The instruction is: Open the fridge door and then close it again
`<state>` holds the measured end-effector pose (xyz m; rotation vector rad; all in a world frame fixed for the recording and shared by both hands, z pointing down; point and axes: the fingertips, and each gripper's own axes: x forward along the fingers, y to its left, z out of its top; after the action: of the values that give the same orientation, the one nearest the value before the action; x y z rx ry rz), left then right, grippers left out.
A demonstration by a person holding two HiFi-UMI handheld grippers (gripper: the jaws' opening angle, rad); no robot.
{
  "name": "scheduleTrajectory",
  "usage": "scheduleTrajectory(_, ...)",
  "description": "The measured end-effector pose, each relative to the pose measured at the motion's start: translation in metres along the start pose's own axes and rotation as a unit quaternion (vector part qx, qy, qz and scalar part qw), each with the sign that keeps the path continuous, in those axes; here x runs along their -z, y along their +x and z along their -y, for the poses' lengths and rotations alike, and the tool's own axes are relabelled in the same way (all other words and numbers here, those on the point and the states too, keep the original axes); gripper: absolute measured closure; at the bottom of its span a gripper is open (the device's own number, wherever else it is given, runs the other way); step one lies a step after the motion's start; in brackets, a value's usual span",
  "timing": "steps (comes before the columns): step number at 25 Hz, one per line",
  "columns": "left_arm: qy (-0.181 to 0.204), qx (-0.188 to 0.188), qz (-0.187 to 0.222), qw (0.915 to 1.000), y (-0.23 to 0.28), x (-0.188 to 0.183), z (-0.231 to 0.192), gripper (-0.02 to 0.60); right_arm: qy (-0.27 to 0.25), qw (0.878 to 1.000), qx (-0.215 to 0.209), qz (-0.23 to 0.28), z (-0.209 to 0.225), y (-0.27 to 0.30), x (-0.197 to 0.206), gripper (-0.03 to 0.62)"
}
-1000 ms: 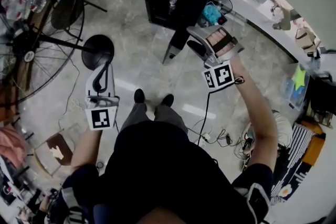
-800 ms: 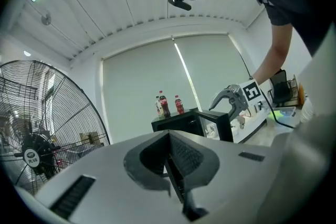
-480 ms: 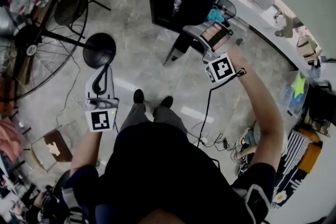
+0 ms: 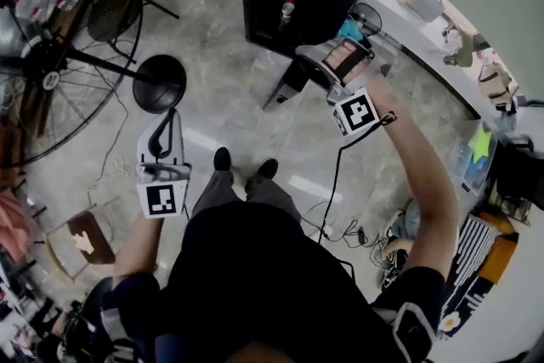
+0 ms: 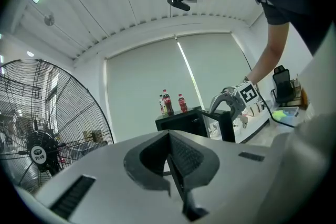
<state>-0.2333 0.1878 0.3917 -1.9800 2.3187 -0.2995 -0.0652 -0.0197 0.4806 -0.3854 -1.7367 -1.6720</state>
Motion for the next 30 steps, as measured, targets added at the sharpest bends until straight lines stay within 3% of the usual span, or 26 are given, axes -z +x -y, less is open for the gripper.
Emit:
scheduleTrajectory(11,-0.004,0.024,0.014,0.9996,0.005,-0.002,-0.008,0.559,0.040,0.999,-0.006,-0.036,0.019,0.023,-0.008,0.217)
scheduleTrajectory(23,-0.026,0.070,0.036,0.9966,0.031,0.006,-0.061,0.560,0.102,0.991,-0.003,-0.090,0.072,0.088,-0.007,0.218)
scheduleTrajectory(30,-0.014,0.109,0.034,0.9934,0.041,0.016,-0.082,0.560,0.134,0.984,0.000,-0.121,0.103,0.121,-0.002,0.218)
